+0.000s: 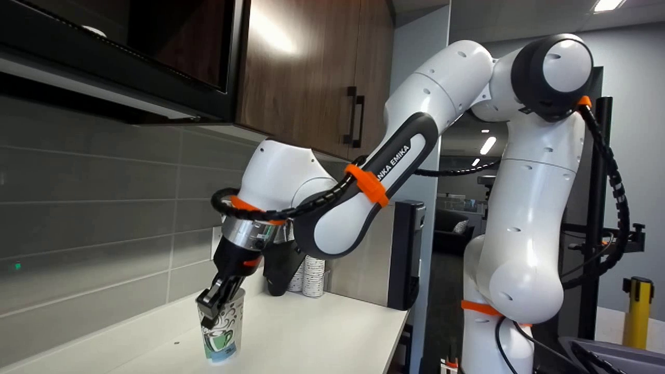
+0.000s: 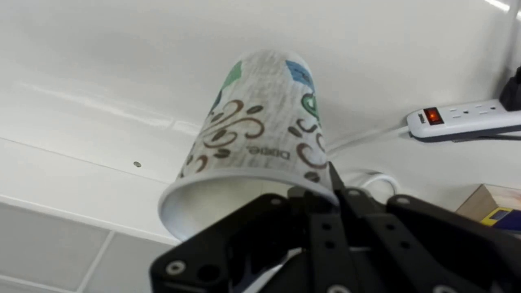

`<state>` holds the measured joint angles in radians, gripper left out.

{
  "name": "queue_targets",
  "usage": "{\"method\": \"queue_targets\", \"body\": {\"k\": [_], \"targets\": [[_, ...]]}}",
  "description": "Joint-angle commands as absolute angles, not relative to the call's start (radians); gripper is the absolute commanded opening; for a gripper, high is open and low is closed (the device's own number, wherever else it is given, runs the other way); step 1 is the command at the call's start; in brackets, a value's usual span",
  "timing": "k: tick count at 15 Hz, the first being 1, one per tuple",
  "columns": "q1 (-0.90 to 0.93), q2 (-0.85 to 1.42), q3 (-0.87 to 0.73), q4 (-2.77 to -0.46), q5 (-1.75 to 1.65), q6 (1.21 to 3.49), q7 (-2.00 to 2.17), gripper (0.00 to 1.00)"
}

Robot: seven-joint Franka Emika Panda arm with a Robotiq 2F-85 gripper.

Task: Remove the paper cup from the cabinet and put it on the counter

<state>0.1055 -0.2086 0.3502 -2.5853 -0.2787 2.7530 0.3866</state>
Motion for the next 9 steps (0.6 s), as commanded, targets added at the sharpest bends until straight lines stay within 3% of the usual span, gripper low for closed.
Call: {"method": "queue_targets", "body": {"k": [1, 9], "targets": [[0.033, -0.07, 0.407, -2.548, -0.467, 2.805, 0.514, 0.0], [0.052, 0.227, 0.384, -2.414, -0.689, 2.825, 0.692, 0.0]]}}
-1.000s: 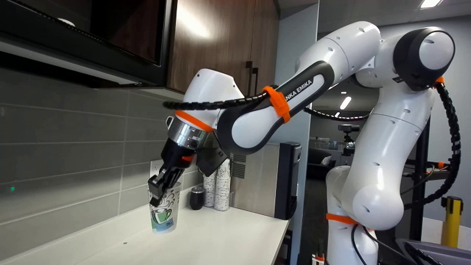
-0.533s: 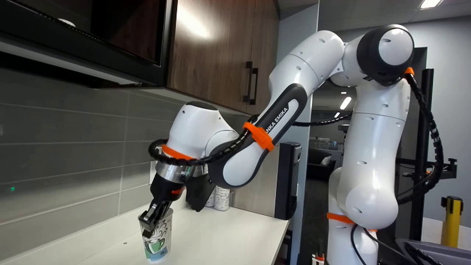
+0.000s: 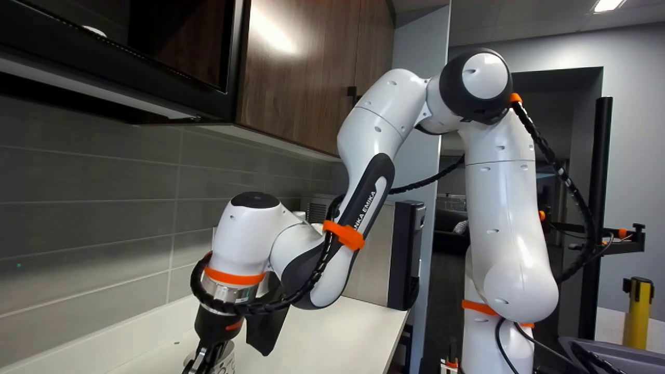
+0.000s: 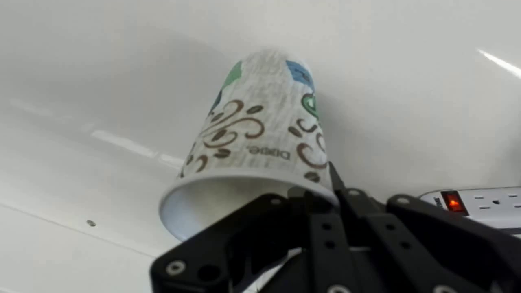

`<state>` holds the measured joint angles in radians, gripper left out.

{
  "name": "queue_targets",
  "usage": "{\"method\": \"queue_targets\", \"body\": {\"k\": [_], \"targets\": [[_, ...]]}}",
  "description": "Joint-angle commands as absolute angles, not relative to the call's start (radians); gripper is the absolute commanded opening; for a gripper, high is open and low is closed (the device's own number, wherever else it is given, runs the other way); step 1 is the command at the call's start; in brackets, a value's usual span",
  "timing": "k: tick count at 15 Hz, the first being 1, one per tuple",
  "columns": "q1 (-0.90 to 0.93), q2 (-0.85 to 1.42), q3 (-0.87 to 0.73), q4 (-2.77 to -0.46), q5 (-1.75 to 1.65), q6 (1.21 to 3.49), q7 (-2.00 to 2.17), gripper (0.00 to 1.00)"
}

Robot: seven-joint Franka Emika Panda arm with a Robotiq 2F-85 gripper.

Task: Remove the paper cup from the cabinet and put it on the counter

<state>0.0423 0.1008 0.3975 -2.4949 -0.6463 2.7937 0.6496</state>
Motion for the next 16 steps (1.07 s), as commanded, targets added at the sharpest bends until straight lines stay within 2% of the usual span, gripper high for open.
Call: {"method": "queue_targets", "body": {"k": [1, 5, 6, 7, 8, 16], "targets": [[0.053, 0.259, 0.384, -2.4, -0.675, 2.838, 0.683, 0.0], [0.055, 0.36, 0.379, -2.341, -0.663, 2.877, 0.67, 0.0], [0.058, 0.369, 0.378, -2.334, -0.664, 2.887, 0.675, 0.27], [0.068, 0.36, 0.37, -2.339, -0.681, 2.891, 0.688, 0.28], [0.07, 0.354, 0.37, -2.344, -0.681, 2.896, 0.688, 0.33], [0.059, 0.21, 0.398, -2.467, -0.661, 2.909, 0.672, 0.95]]}}
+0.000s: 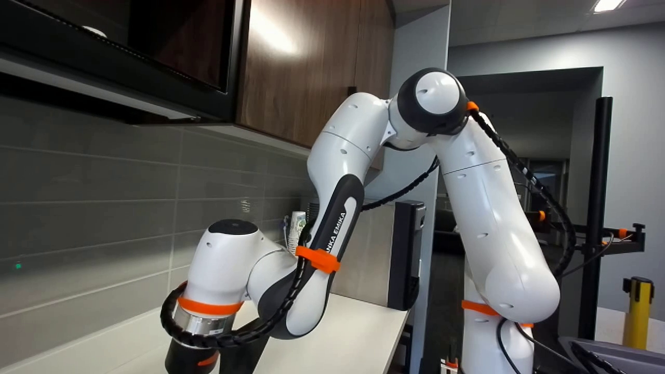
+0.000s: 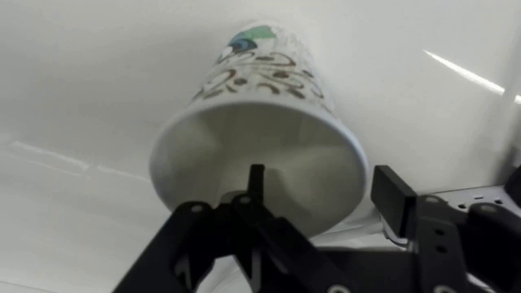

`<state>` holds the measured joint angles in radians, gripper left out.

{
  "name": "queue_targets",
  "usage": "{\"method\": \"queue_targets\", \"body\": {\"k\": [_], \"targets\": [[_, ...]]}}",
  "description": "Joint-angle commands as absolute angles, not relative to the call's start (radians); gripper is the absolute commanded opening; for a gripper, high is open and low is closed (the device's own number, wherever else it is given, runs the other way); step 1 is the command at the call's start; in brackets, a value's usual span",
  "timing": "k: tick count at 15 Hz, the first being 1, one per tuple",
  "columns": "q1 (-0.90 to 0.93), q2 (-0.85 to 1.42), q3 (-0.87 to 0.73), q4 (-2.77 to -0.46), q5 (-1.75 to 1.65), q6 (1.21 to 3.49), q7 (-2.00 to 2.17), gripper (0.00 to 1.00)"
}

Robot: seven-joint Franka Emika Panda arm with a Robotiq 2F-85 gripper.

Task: Remove the paper cup from the cabinet and put it on the counter

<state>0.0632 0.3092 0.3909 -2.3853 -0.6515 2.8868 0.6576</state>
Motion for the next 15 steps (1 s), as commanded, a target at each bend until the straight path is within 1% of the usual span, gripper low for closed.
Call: {"method": "queue_targets", "body": {"k": [1, 8, 15], "targets": [[0.051, 0.194, 0.413, -2.483, -0.644, 2.9, 0.655, 0.99], [0.064, -0.044, 0.482, -2.624, -0.53, 2.781, 0.653, 1.0], [0.109, -0.184, 0.491, -2.651, -0.353, 2.708, 0.554, 1.0]]}}
